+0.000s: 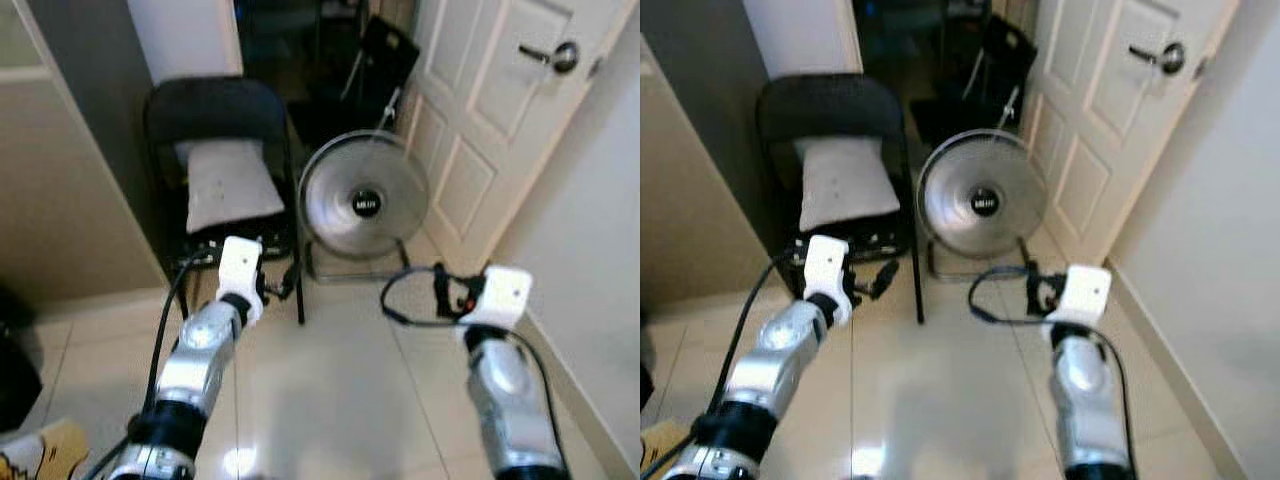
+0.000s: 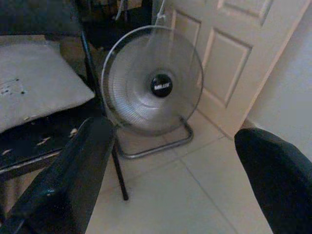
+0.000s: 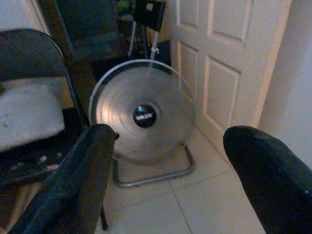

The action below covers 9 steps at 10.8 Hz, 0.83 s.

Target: Clean up the room

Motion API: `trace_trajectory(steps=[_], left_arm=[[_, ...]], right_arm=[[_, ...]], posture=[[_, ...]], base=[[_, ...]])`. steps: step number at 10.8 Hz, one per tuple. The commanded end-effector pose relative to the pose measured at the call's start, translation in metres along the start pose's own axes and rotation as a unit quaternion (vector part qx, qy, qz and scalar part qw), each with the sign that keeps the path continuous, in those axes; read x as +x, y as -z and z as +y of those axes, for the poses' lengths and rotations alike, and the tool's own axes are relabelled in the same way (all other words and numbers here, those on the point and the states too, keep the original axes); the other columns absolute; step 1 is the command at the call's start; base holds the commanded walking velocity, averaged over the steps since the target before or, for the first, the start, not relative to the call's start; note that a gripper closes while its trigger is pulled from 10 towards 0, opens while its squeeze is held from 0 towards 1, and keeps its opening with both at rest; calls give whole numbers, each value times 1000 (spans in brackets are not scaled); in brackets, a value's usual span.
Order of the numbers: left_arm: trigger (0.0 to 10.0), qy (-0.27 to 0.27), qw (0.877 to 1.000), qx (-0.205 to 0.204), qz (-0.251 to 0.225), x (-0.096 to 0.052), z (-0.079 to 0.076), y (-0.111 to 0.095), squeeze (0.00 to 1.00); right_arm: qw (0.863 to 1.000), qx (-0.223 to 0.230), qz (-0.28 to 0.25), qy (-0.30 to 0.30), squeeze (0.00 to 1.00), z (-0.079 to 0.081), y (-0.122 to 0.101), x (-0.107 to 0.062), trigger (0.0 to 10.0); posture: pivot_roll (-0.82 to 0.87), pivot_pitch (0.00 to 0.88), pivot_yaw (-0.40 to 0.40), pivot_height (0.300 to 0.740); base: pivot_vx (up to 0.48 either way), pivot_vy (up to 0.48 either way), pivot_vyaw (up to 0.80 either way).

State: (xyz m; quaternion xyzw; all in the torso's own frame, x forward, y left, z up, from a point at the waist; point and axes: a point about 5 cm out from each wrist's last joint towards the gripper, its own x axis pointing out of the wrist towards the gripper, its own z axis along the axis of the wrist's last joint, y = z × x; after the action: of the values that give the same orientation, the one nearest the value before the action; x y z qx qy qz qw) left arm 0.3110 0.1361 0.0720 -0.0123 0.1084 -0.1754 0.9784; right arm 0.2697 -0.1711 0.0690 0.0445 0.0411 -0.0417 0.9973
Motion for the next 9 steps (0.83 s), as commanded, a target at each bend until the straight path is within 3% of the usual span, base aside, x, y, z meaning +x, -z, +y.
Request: trace_trajectory(steps=[1, 2, 3, 4, 5, 7, 8, 9], left_arm=[[10000, 5, 1000, -6, -7, 1, -1, -6, 1000], [10000, -37, 998, -34, -39, -3, 13, -18, 1000], [10000, -46, 997, -28, -60, -11, 20, -22, 1000], [10000, -29, 997, 6, -73, -27, 19, -15, 1000], [10000, -33, 997, 3, -69, -34, 18, -3, 1000], [10000, -38, 996, -16, -77, -35, 12, -3, 1000], [10000, -41, 996, 9, -75, -36, 10, -4, 1000], [10000, -75, 994, 37, -64, -33, 18, -5, 0]], right_arm=[[1000, 12, -20, 7, 1000, -2, -8, 0, 10000], [999, 5, -24, 33, 1000, -10, -8, -3, 10000], [999, -6, -31, 40, 1000, -18, -8, -14, 10000], [998, -34, -27, 49, 1000, -37, 4, -37, 10000], [998, -37, -21, 47, 1000, -40, 13, -45, 10000], [999, -28, -26, 37, 1000, -34, 10, -42, 10000], [999, -28, -22, 33, 1000, -34, 10, -40, 10000], [999, -31, -10, 28, 992, -34, 10, -31, 10000]], posture=[[-154, 0, 50, 732], [-164, 0, 46, 732], [-160, 0, 38, 732], [-157, 0, 21, 732], [-153, 0, 3, 732], [-145, 0, -7, 732], [-138, 0, -12, 732], [-133, 0, -13, 732]], base=[[0, 0, 0], [0, 0, 0], [0, 0, 0], [0, 0, 0], [0, 0, 0], [0, 0, 0], [0, 0, 0], [0, 0, 0]])
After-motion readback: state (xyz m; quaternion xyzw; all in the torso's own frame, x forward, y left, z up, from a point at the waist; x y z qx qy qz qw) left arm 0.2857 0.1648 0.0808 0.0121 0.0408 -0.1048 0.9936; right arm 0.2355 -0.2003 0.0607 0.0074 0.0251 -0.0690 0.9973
